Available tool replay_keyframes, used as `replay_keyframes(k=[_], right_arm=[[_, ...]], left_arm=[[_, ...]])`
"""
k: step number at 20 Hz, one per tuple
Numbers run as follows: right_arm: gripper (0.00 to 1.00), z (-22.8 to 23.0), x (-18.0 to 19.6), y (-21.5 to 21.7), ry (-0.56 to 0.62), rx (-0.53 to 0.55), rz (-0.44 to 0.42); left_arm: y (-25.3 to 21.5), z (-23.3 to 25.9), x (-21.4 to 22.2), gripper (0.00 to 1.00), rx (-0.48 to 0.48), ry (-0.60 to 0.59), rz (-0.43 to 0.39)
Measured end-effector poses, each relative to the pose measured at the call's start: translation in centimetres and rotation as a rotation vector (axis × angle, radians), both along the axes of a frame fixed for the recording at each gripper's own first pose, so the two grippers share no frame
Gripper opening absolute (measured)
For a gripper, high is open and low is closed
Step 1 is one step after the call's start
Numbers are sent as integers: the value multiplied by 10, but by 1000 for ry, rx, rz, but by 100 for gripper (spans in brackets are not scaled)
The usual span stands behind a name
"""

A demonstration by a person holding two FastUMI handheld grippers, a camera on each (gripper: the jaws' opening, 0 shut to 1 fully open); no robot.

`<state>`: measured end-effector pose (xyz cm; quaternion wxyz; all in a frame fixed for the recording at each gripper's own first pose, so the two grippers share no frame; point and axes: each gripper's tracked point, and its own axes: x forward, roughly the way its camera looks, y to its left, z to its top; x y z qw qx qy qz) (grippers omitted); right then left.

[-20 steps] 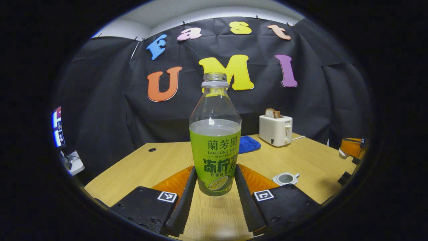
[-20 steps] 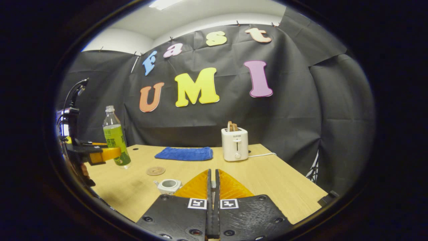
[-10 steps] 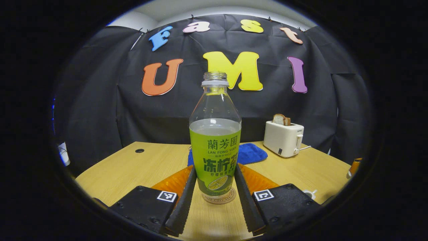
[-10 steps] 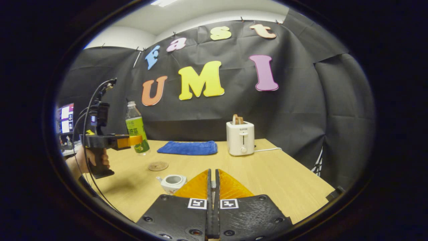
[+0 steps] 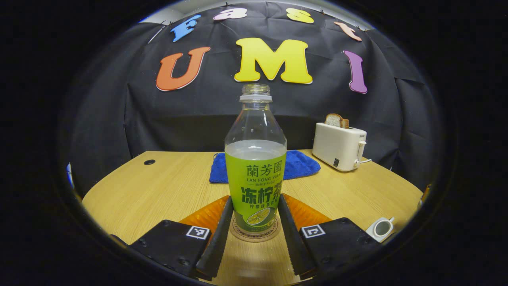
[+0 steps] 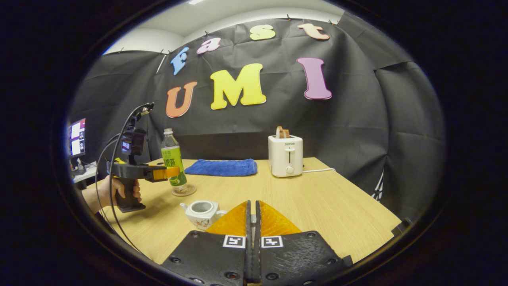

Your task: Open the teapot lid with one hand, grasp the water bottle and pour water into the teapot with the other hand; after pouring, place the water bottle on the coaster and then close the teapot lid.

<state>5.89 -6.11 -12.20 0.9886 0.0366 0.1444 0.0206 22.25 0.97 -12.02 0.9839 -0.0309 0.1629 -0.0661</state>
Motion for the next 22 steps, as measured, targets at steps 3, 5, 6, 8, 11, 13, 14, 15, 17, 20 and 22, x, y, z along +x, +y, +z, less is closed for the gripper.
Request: replay_keyframes(k=[3,5,6,8,11,13,14,15,17,20,22], right_arm=[[0,-1,0,0,3,0,0],[0,-2,0,-1,5,-1,-1],[0,-2,0,-2,5,-2,-3],[0,0,-1,-3,1,0,-7],[0,0,-2,-4,0,-1,-8],[0,1,-4,-4,-3,0,-11],[0,2,-4,-4,-5,0,-10],[0,3,-4,-2,-7,-2,-8],[0,7,-4,2,-13,-6,2],[0,20,2,15,-36,-13,34],[0,33,10,27,-65,-23,64]], left_arm=[[-1,-4,2,67,-4,4,-6],[-4,-7,4,70,-10,15,-12],[-5,-9,3,71,-14,22,-14],[-5,-11,4,73,-17,31,-11],[-6,-11,4,74,-8,35,-10],[-8,-12,1,75,-8,47,-16],[-7,-15,-2,79,1,67,-12],[-5,-16,-5,89,-1,79,1],[-5,-10,-14,100,-18,76,8],[9,-4,-35,100,1,77,40],[22,2,-59,100,-8,75,63]])
